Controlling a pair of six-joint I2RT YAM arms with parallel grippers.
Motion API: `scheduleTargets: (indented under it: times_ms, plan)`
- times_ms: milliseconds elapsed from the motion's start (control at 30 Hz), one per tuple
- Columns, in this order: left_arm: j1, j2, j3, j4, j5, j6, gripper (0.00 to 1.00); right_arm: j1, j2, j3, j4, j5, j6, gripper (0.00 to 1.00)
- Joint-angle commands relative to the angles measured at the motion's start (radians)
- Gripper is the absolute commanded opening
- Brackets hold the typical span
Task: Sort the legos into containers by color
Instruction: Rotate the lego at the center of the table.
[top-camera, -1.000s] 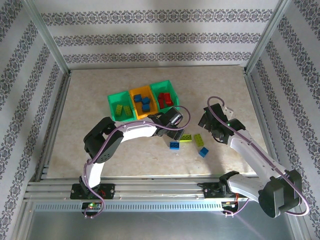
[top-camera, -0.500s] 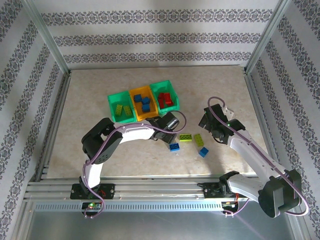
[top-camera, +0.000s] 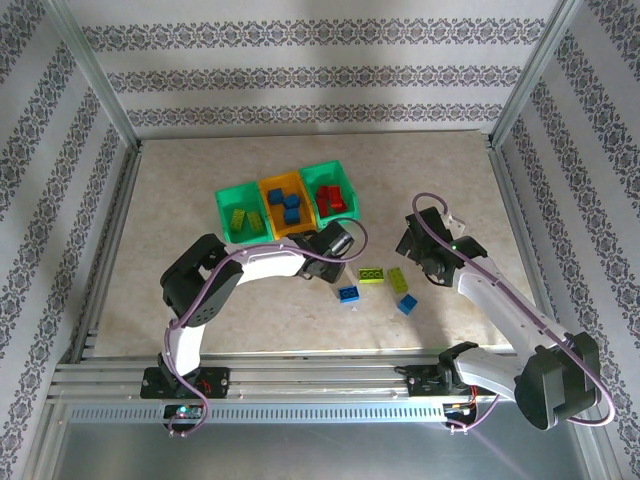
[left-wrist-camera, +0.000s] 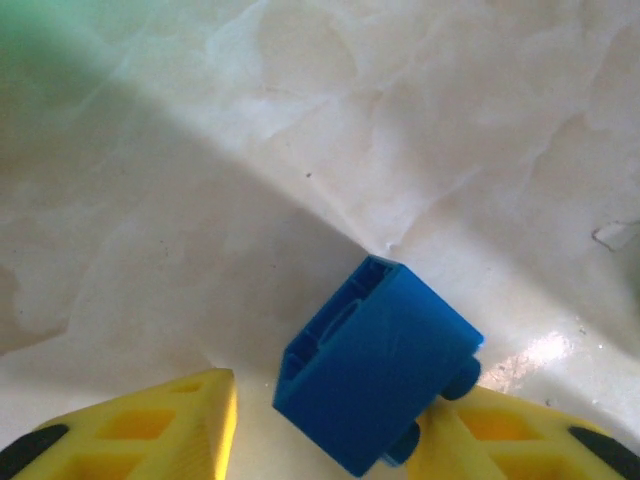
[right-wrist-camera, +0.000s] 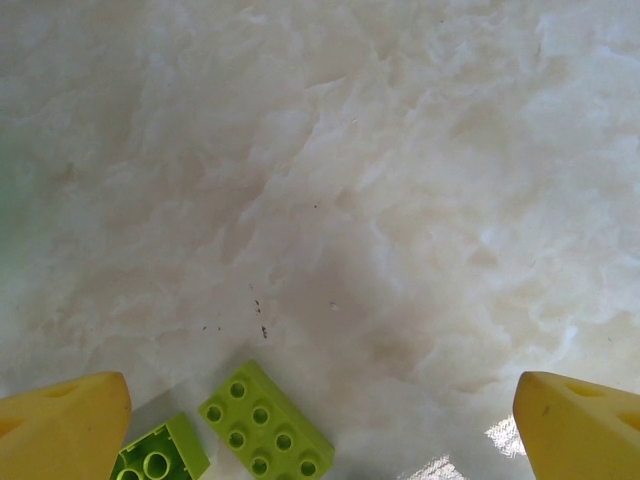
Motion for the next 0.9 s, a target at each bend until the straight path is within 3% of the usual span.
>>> scheduleTargets:
  times_ms: [0,233,500,600,667,767,867]
  plan:
    - [0.010,0.050,0.030,0.032,0.052,0.000,0.42,-0.006,0.002,0.025,0.005,0.004,0.008,0.98]
    - [0.023,0.033,0.010,0.035,0.047,-0.012,0.20,-0.006,0.015,0.024,0.012,0.001,0.011,0.98]
    - [0.048,-0.040,-0.046,0.050,0.017,-0.015,0.14,-0.001,0.035,0.030,0.026,-0.005,0.013,0.98]
    - [0.057,-0.051,-0.056,0.064,0.032,-0.003,0.39,0.001,0.041,0.036,0.026,-0.003,0.013,0.98]
    - [0.059,-0.051,-0.056,0.073,0.042,0.007,0.51,0.003,0.045,0.039,0.026,-0.003,0.013,0.98]
    - [0.059,-0.037,-0.039,0.079,0.057,0.020,0.60,0.004,0.048,0.044,0.026,0.001,0.013,0.98]
    - [0.059,-0.014,-0.014,0.086,0.064,0.024,0.62,0.006,0.049,0.045,0.026,0.003,0.012,0.98]
